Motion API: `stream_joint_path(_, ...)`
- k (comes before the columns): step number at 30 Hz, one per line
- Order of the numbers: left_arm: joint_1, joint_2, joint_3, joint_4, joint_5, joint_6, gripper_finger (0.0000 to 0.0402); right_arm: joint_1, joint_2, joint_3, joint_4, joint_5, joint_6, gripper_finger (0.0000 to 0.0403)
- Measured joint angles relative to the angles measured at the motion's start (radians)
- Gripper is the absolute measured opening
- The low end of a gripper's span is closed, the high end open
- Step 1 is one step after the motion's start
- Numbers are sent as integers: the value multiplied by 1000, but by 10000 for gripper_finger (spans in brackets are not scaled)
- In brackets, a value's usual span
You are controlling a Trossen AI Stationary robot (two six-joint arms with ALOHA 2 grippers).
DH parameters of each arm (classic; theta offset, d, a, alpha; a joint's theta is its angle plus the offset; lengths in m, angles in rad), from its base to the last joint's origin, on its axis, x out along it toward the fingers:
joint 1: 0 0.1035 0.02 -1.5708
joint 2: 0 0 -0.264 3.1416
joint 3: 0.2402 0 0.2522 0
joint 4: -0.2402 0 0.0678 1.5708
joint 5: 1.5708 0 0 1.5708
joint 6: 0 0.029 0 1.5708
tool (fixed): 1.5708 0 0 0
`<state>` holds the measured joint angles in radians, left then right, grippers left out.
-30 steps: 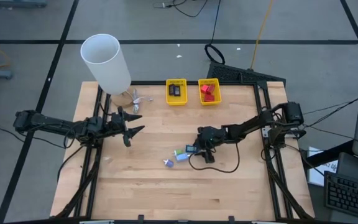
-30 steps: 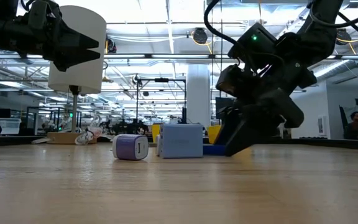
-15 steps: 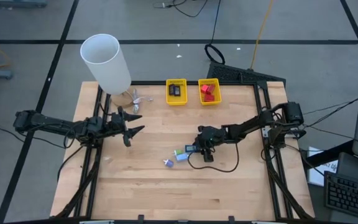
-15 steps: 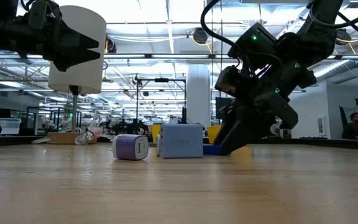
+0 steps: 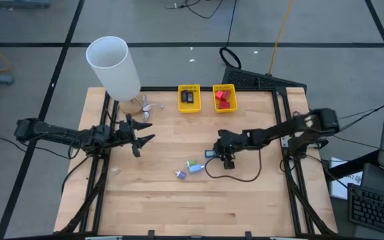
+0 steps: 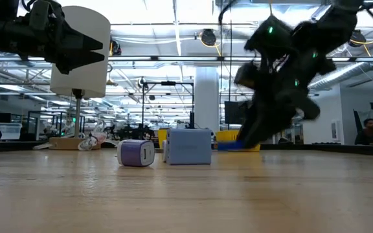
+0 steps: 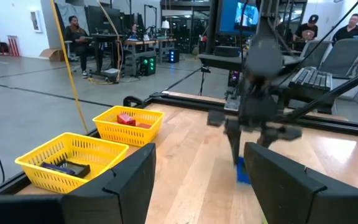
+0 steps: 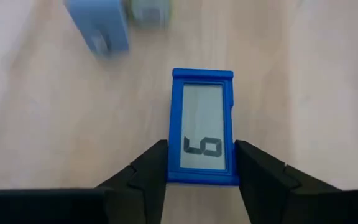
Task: Pick & Place Office items
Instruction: Put the blue digital clock into the left yellow bin
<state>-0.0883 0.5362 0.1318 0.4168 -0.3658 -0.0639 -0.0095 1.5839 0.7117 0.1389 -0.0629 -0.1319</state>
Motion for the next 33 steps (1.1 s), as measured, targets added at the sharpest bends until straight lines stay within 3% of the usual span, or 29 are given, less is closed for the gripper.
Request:
stream_joint_path(4, 0, 0, 0, 3, 1, 0, 244, -12, -111, -13, -82, -8, 30, 154)
stream_joint_path(12, 0, 0, 0, 12, 3, -19, 244, -47, -317, -128, -56, -12, 46, 151)
stream_joint_path(16, 0, 0, 1, 93, 2, -74, 244, -71, -392, -179, -21, -12, 73, 154)
stream_joint_path(29, 0, 0, 1, 159, -9, -202, 244, -77, -435, -214, 36, -11, 70, 155)
stream_joint_path(33, 0, 35, 1, 125, -32, -333, 244, -73, -435, -214, 92, 8, 67, 156)
